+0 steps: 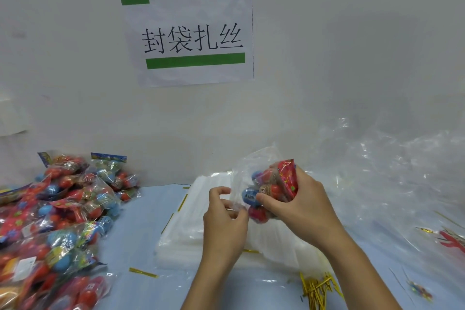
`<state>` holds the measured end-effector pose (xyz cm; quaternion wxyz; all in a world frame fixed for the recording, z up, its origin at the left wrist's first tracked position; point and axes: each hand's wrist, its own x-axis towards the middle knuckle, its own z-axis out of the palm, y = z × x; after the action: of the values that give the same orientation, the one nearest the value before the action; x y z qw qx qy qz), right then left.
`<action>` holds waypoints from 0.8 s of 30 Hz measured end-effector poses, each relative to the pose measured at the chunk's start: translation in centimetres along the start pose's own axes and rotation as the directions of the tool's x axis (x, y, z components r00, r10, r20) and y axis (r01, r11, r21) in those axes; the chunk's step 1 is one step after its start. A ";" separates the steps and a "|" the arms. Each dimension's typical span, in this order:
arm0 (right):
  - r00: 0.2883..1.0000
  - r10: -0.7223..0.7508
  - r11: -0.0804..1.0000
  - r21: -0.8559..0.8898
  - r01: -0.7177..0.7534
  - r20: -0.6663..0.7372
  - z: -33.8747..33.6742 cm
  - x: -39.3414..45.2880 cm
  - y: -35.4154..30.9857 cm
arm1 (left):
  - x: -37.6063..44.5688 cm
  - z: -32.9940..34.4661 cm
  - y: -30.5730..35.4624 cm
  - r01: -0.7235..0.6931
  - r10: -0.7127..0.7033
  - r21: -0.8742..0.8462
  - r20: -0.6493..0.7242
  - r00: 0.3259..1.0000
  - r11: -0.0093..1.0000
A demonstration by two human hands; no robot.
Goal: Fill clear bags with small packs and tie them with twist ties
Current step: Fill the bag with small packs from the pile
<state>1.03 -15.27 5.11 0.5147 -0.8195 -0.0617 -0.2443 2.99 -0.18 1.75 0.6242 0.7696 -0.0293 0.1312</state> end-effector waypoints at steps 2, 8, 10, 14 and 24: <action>0.996 0.000 1.000 0.002 0.001 -0.091 0.4 -0.1 0.2 | -0.1 -0.1 0.2 -0.019 0.019 0.013 0.014 1.000 1.000; 0.966 0.105 0.988 0.137 -0.073 -0.236 1.4 0.2 0.8 | -0.3 0.2 0.4 -0.053 0.054 0.009 -0.018 0.998 0.999; 0.968 0.146 0.961 0.263 -0.089 -0.204 1.6 0.2 0.6 | -0.2 0.2 0.1 -0.058 0.058 0.004 -0.056 0.997 0.998; 0.962 0.223 0.932 0.323 -0.164 -0.155 1.6 0.5 0.6 | 0.3 0.0 -0.1 0.078 -0.083 -0.250 -0.012 0.996 0.965; 0.880 0.213 0.975 0.146 -0.165 -0.424 2.4 0.2 0.5 | 0.0 -0.2 -0.2 -0.224 0.232 0.079 -0.123 0.965 0.971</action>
<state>2.21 -13.40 3.98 0.5793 -0.7174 0.1228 -0.3670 3.03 0.04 1.61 0.5805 0.7705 -0.0723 0.2532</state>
